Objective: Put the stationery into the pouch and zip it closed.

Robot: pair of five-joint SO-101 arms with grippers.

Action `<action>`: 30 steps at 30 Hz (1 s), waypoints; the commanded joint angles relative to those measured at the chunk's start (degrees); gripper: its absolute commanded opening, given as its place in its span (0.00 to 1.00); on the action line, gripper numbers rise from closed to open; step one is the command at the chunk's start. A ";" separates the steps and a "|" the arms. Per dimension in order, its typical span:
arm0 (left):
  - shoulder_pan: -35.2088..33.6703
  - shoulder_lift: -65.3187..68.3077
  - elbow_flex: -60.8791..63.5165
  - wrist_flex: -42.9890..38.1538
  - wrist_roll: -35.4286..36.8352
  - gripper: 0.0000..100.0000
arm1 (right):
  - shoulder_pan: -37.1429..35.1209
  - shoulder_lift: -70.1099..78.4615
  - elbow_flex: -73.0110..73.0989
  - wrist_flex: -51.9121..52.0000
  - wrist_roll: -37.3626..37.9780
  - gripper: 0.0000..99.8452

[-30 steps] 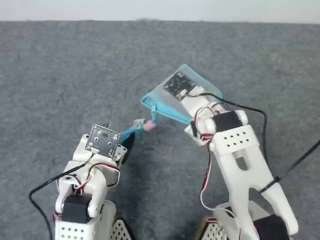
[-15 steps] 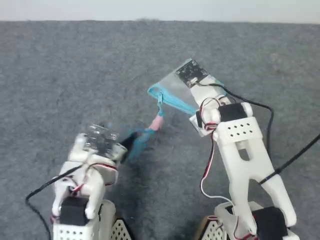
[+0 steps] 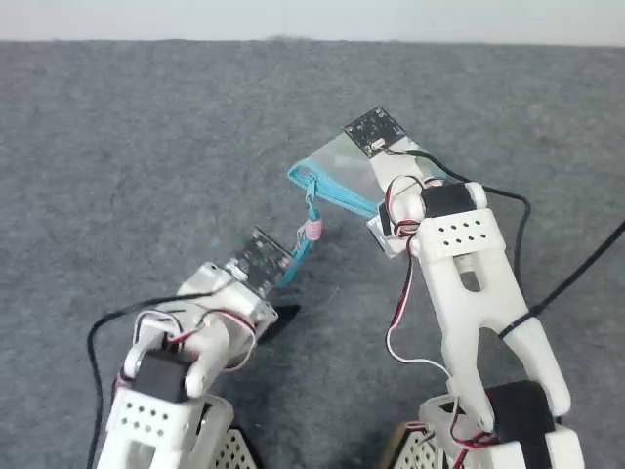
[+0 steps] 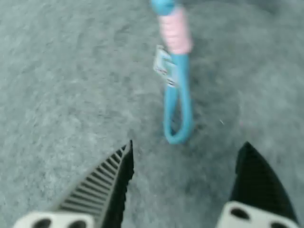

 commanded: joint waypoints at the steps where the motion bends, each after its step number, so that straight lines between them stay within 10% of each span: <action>1: -3.69 2.37 -3.30 -9.23 7.47 0.35 | 1.54 0.04 -1.58 2.15 0.88 0.00; 7: 1.14 2.55 3.74 -22.95 10.55 0.36 | -1.89 -4.53 2.81 2.15 2.73 0.00; 23: 4.04 2.11 4.79 -24.00 10.73 0.32 | -13.85 -32.31 15.38 12.62 3.87 0.00; 30: 3.25 2.02 4.53 -24.79 13.01 0.08 | -12.26 -30.99 19.69 10.07 3.96 0.00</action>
